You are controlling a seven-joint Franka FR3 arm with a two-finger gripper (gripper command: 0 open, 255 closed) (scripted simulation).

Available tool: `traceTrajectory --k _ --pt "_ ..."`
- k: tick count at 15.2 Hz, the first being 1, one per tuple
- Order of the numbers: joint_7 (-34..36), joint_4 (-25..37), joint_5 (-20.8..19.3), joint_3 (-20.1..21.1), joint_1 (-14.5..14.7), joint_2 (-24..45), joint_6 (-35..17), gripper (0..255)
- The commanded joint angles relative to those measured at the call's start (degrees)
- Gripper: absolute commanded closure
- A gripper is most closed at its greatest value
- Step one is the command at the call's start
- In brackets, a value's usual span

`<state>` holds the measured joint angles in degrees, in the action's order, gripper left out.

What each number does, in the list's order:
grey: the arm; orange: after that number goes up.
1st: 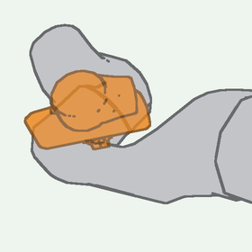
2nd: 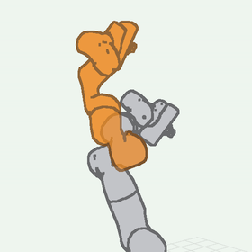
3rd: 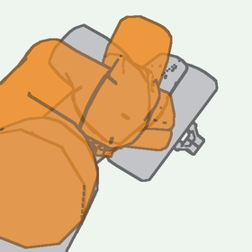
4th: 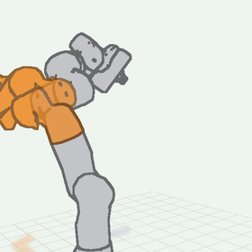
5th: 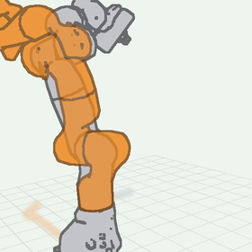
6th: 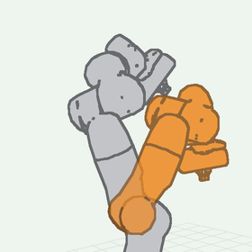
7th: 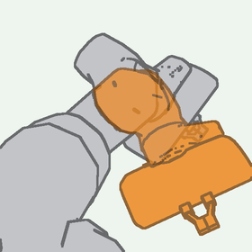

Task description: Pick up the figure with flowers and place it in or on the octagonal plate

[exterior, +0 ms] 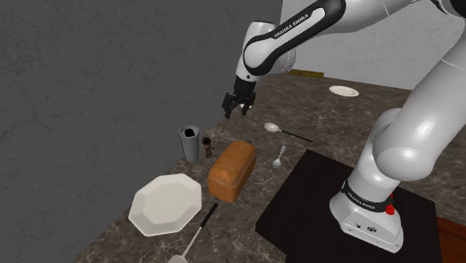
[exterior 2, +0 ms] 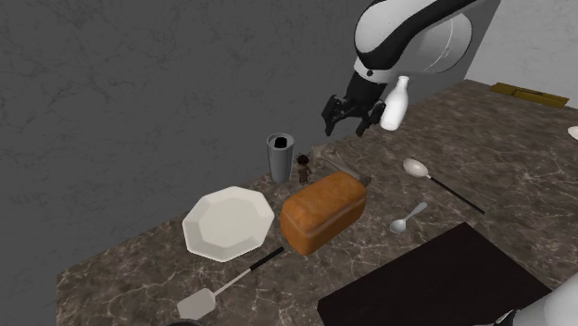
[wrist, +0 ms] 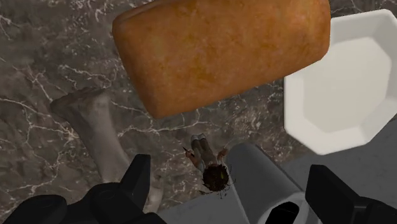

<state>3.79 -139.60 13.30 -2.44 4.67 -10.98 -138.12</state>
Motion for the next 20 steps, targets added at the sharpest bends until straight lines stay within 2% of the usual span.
traceTrajectory --k 1,7,13,20 --pt "-0.78 1.45 1.35 -0.05 0.4 4.29 -3.15 0" --pt "-3.61 8.39 6.15 0.5 1.1 18.08 -10.68 0" --pt "-5.77 18.11 9.98 2.05 0.54 31.79 -15.46 0" --pt "-6.73 20.01 11.24 3.13 0.34 36.5 -18.38 0"
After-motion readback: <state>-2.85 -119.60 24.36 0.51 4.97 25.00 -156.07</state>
